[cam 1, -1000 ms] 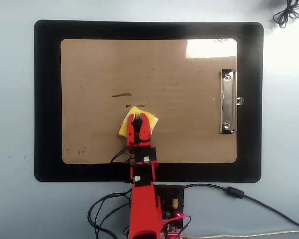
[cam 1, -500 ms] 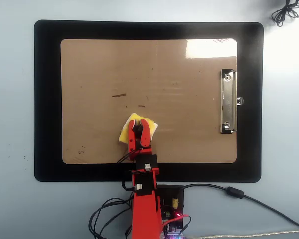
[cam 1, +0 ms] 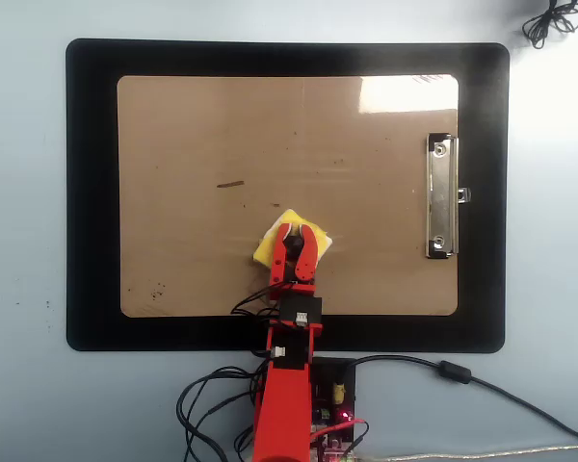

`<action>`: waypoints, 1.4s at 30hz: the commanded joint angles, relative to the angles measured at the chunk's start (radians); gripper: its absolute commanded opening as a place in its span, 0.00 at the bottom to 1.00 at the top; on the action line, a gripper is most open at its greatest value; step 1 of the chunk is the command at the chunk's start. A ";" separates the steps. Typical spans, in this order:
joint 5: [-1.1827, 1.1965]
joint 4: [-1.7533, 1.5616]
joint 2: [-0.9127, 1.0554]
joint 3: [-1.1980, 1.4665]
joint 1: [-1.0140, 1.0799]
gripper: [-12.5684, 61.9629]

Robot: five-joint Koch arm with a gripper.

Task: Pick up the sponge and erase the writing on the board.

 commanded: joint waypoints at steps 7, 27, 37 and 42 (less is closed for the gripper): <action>-0.049 -0.089 -0.344 -0.299 -0.222 0.06; -0.104 -0.087 -0.239 -0.204 -0.403 0.06; -0.106 -0.083 -0.701 -0.683 -0.422 0.06; -0.104 0.038 -0.365 -0.382 -0.425 0.06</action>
